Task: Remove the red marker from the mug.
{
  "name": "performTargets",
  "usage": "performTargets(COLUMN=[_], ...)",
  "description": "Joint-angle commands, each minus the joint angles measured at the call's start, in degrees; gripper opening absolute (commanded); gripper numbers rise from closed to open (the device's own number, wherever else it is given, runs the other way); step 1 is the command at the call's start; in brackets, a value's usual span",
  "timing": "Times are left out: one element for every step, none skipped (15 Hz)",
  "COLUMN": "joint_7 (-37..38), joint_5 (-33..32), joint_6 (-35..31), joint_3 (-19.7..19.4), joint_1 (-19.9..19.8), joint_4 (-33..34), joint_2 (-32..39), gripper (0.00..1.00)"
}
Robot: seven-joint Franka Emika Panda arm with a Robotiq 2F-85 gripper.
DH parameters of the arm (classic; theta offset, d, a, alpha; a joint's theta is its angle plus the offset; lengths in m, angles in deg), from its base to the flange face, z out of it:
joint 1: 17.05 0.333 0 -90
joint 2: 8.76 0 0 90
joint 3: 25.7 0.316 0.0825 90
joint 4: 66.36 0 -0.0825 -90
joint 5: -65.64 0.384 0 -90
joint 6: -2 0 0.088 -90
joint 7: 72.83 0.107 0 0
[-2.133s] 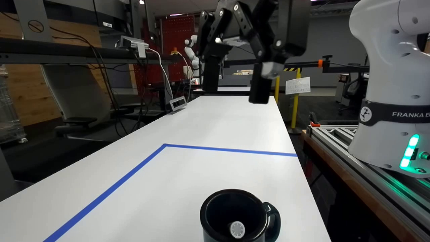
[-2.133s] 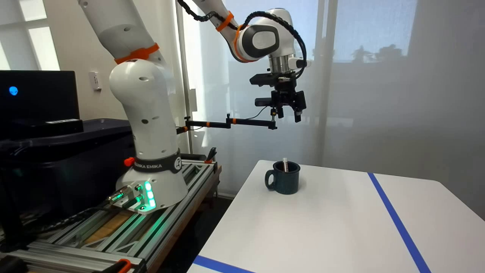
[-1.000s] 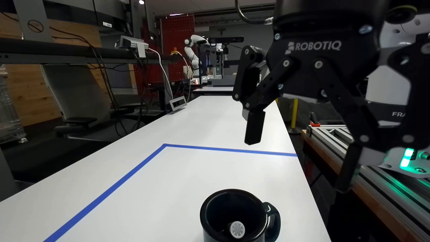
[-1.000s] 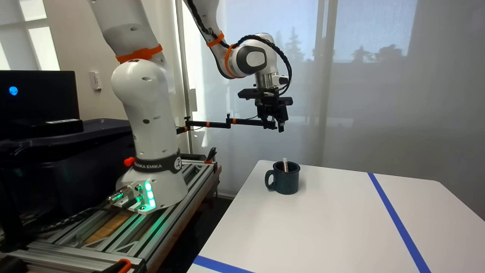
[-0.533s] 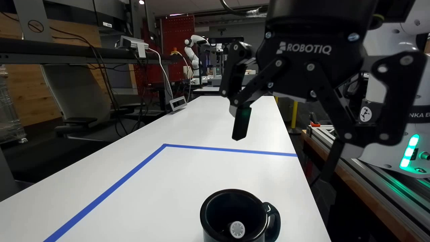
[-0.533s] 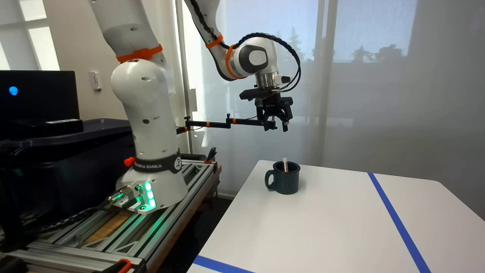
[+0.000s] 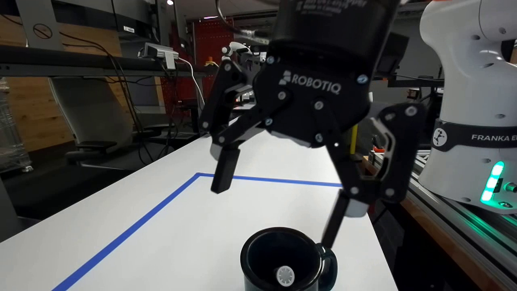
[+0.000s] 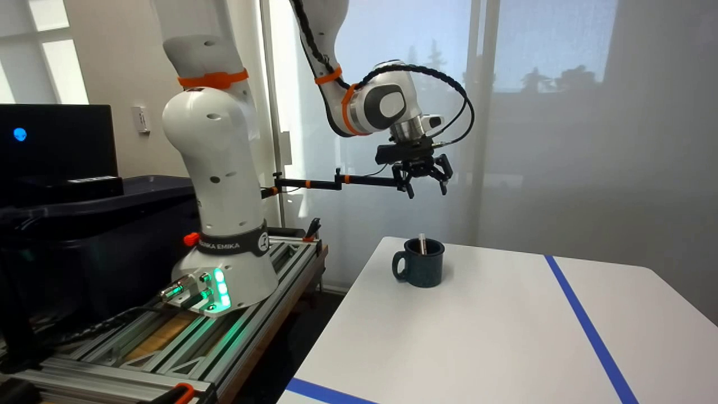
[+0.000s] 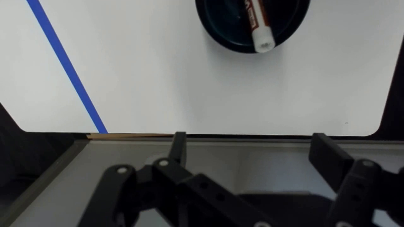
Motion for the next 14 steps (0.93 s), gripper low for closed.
performTargets(joint_7=[-6.6,-8.0,-5.4,-5.7,-4.5,-4.2,-3.9,-3.5,-2.6,-2.3,-1.5,-0.9,-0.2,0.5], joint_5=[-1.1,-1.1,-4.7,-6.2,-9.6,-12.1,-14.1,-15.1,-16.5,-18.2,-19.3,-20.8,-22.3,-23.7], joint_6=[-14.7,-18.9,-21.2,-22.5,-23.2,-23.3,-22.6,-21.8,-19.6,-19.3,-17.9,-17.4,-17.2,-16.8], joint_3=[-3.2,-3.3,-2.1,-2.1,-0.2,0.0,0.0,-0.5,-0.3,0.2,0.5,1.0,1.7,2.6], joint_1=[-0.4,-0.6,-2.4,-3.4,-7.0,-8.6,-10.2,-11.0,-12.2,-13.8,-14.7,-15.9,-17.1,-18.2], joint_4=[-0.1,-0.2,-0.1,-0.3,-0.3,-0.3,-0.3,-0.2,-0.1,0.0,0.1,0.3,0.5,0.6], joint_2=[10.3,13.6,16.4,18.2,19.5,20.3,20.5,19.9,18.8,18.5,17.6,17.2,17.2,17.3], gripper=[1.0,1.0,1.0,1.0,1.0,1.0,1.0,1.0,1.0,1.0,1.0,1.0,1.0,1.0])
